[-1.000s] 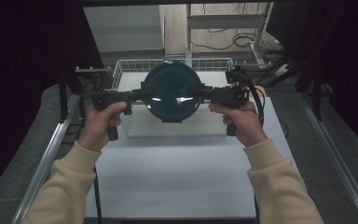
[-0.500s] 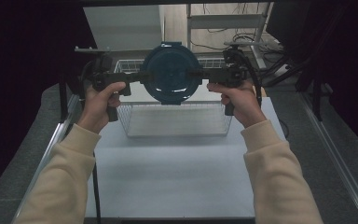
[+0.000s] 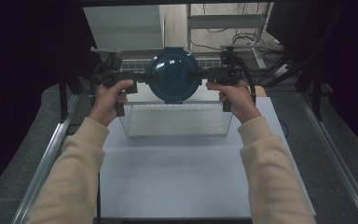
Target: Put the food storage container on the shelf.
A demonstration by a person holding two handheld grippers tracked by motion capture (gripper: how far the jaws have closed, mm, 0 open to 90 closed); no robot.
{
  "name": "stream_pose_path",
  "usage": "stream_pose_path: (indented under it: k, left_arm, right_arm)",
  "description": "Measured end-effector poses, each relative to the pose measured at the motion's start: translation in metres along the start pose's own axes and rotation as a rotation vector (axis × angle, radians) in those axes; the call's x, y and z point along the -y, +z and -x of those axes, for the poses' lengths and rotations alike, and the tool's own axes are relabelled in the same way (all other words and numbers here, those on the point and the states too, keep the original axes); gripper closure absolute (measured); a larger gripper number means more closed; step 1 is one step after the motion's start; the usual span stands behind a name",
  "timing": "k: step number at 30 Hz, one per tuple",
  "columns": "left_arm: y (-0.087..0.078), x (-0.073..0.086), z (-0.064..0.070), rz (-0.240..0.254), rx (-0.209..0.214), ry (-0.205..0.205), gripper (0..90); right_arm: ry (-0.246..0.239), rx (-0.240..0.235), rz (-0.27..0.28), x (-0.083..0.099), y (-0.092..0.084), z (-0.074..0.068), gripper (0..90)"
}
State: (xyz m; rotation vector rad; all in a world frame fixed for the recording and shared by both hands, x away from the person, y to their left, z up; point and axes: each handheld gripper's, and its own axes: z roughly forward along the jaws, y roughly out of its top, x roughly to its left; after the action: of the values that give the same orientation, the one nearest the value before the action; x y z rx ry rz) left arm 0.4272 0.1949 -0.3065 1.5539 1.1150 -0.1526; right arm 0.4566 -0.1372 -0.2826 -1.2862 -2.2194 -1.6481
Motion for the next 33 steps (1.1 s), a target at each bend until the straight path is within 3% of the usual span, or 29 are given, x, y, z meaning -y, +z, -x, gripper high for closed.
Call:
stream_pose_path:
  k: [5,11,16,17,18,20,21,24,25,27,30,33]
  left_arm:
    - [0.014,0.002,-0.014,-0.031,-0.019,-0.034,43.8]
    - [0.019,0.0,-0.021,-0.005,0.001,-0.072,44.1]
    - [0.027,-0.004,-0.032,0.008,0.021,-0.148,43.2]
    - [0.027,-0.004,-0.032,0.008,0.021,-0.148,42.6]
    - [0.031,-0.006,-0.037,0.011,0.03,-0.177,42.4]
    - [0.032,-0.007,-0.039,0.013,0.034,-0.185,41.7]
    - [0.036,-0.008,-0.043,0.017,0.042,-0.208,41.2]
    - [0.04,-0.007,-0.048,0.019,0.048,-0.228,37.7]
    - [0.044,-0.005,-0.054,0.021,0.066,-0.252,36.4]
    - [0.044,-0.004,-0.056,0.035,0.076,-0.25,35.7]
    - [0.044,-0.003,-0.056,0.037,0.076,-0.248,35.6]
    - [0.044,-0.003,-0.053,0.043,0.057,-0.233,34.6]
  right_arm:
    - [0.026,0.028,-0.035,0.003,0.011,0.014,41.1]
    - [0.077,0.019,-0.001,0.004,0.014,0.024,41.0]
    - [0.129,0.017,0.006,0.001,0.018,0.032,39.3]
    - [0.145,0.017,0.005,0.0,0.02,0.035,38.7]
    - [0.157,0.014,0.002,0.0,0.021,0.037,38.2]
    - [0.172,0.011,0.0,0.0,0.022,0.04,38.1]
    - [0.223,0.001,0.005,-0.001,0.025,0.046,37.7]
    - [0.274,-0.007,0.012,0.0,0.028,0.053,36.9]
    - [0.301,-0.009,0.017,0.001,0.029,0.056,36.4]
    - [0.339,-0.02,0.026,0.003,0.031,0.061,37.1]
    - [0.34,-0.024,0.045,0.005,0.031,0.062,37.0]
    - [0.319,0.002,0.053,0.006,0.032,0.058,32.4]
